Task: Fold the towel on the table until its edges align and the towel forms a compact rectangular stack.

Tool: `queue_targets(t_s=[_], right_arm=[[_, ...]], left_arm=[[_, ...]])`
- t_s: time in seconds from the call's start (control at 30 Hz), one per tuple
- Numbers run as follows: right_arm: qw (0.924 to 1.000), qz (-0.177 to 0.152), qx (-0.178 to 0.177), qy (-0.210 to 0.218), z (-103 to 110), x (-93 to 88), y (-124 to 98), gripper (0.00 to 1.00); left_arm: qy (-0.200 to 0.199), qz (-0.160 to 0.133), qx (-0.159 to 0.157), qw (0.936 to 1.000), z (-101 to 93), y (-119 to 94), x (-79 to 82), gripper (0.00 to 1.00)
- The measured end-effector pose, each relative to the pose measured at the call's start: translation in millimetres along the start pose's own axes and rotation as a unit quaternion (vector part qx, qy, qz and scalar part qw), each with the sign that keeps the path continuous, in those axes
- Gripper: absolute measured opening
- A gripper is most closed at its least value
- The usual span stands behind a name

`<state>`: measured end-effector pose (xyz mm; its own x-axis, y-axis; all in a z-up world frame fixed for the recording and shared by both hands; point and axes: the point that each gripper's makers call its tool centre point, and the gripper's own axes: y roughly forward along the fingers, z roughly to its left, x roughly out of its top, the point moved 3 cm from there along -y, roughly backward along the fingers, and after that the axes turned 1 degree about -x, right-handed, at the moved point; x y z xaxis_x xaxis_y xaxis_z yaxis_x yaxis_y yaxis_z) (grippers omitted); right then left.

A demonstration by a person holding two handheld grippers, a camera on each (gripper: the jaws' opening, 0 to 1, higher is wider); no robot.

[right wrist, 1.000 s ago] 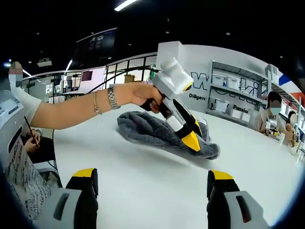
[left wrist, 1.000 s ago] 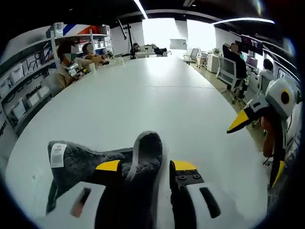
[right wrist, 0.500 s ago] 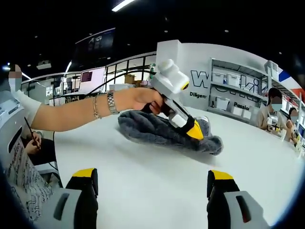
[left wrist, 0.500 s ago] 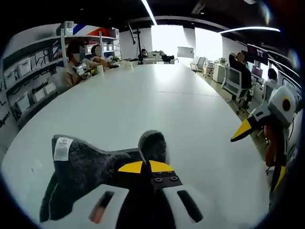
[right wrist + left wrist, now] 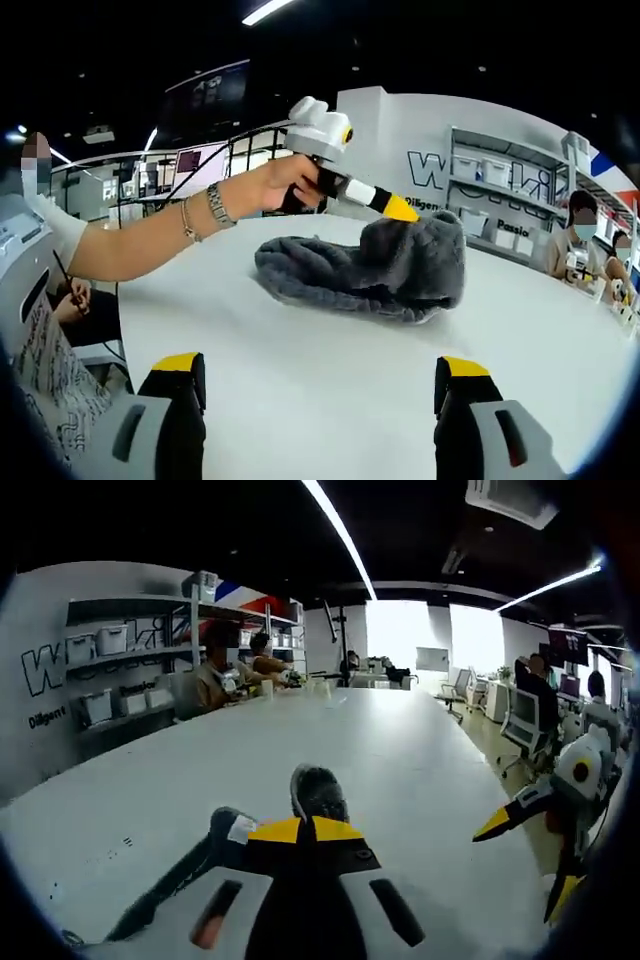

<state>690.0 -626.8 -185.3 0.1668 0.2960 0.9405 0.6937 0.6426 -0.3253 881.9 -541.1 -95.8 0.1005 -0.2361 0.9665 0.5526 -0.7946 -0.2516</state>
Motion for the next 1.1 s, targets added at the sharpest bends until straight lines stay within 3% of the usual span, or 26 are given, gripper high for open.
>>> queue_targets(t_s=[0.1, 0.2, 0.3, 0.37, 0.43, 0.6, 0.7, 0.93, 1.1], right_arm=[[1.0000, -0.005, 0.002, 0.002, 0.1, 2.6, 2.0, 0.99], [1.0000, -0.008, 0.006, 0.000, 0.7, 5.0, 4.6, 0.99], [0.9999, -0.009, 0.010, -0.001, 2.1, 6.2, 6.0, 0.99], [0.9999, -0.010, 0.013, -0.002, 3.0, 6.9, 7.0, 0.99], [0.9999, -0.009, 0.014, -0.003, 3.2, 6.8, 8.1, 0.99], [0.9998, -0.010, 0.019, 0.001, 3.5, 5.9, 12.2, 0.99], [0.9997, -0.011, 0.022, 0.002, 4.3, 6.2, 14.6, 0.99], [0.9993, -0.013, 0.035, -0.003, 8.9, 9.8, 21.1, 0.99], [0.9992, -0.016, 0.037, -0.004, 9.6, 12.2, 23.4, 0.99]], left_arm=[[-0.024, -0.032, 0.025, 0.9989, 13.9, -20.7, 10.5, 0.02], [-0.082, -0.091, 0.060, 0.9907, 39.3, -49.7, 23.3, 0.02], [-0.135, -0.150, 0.085, 0.9757, 66.9, -80.5, 31.5, 0.02], [-0.166, -0.172, 0.103, 0.9656, 82.9, -98.5, 31.8, 0.02], [-0.171, -0.184, 0.124, 0.9601, 97.0, -114.3, 31.6, 0.02], [-0.158, -0.191, 0.183, 0.9514, 127.2, -164.5, 29.0, 0.02], [-0.130, -0.169, 0.227, 0.9504, 138.5, -191.7, 23.9, 0.02], [-0.111, -0.147, 0.275, 0.9436, 155.6, -236.9, 10.8, 0.02], [-0.090, -0.122, 0.323, 0.9343, 167.9, -275.0, 1.8, 0.02]])
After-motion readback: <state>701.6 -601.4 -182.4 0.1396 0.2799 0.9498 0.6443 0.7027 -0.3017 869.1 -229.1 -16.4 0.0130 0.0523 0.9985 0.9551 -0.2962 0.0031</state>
